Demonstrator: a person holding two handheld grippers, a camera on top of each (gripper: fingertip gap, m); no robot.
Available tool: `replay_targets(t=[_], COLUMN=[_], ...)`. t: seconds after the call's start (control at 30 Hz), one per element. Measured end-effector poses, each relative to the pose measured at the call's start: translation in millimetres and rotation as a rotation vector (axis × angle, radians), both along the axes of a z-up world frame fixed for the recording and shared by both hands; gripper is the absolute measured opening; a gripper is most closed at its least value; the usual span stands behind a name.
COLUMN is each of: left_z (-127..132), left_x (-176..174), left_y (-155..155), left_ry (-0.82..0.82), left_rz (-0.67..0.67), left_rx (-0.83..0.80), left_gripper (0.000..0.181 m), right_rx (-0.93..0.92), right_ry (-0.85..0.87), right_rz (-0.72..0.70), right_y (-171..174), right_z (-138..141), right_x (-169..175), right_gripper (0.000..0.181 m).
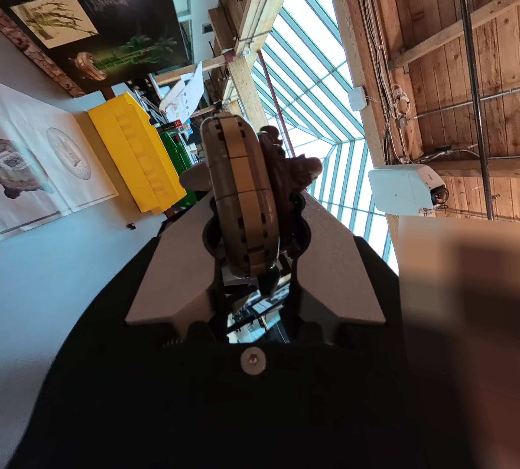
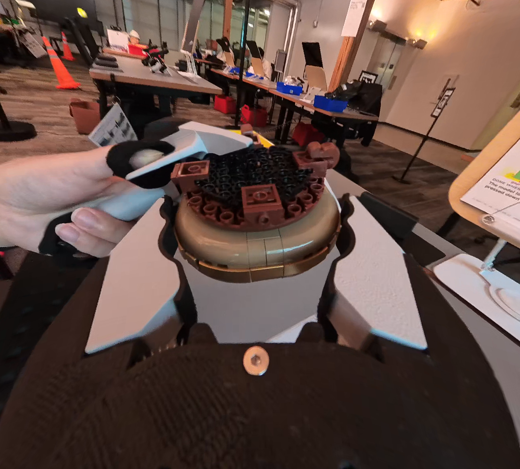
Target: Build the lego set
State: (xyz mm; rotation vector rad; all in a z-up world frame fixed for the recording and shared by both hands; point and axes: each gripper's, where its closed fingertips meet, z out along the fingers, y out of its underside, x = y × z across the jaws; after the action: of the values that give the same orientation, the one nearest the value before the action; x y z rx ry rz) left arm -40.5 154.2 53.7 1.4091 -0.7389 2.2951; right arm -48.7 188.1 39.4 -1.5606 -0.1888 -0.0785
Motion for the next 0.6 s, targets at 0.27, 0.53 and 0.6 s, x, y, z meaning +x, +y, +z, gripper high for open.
replay_targets(t=[0.27,0.53,0.6], left_z=[40.4,78.4,92.8], left_x=[-12.4,-17.8,-21.5], left_y=[-13.5,-15.3,-20.6], left_ry=[-0.097,-0.063,-0.077], left_rz=[-0.09,-0.077,-0.098], left_rx=[-0.1,-0.21,-0.192], left_gripper=[0.124,0.158,0.158], right_rx=[0.094,0.065,0.049], right_ry=[0.253,0.445,0.484], right_rz=[0.139,0.306,0.352], right_y=[-13.3,-22.0,-26.7], right_z=[14.2,36.1,51.4], right_x=[-0.4,-7.0,-10.2], right_gripper=[0.114,0.114,0.114])
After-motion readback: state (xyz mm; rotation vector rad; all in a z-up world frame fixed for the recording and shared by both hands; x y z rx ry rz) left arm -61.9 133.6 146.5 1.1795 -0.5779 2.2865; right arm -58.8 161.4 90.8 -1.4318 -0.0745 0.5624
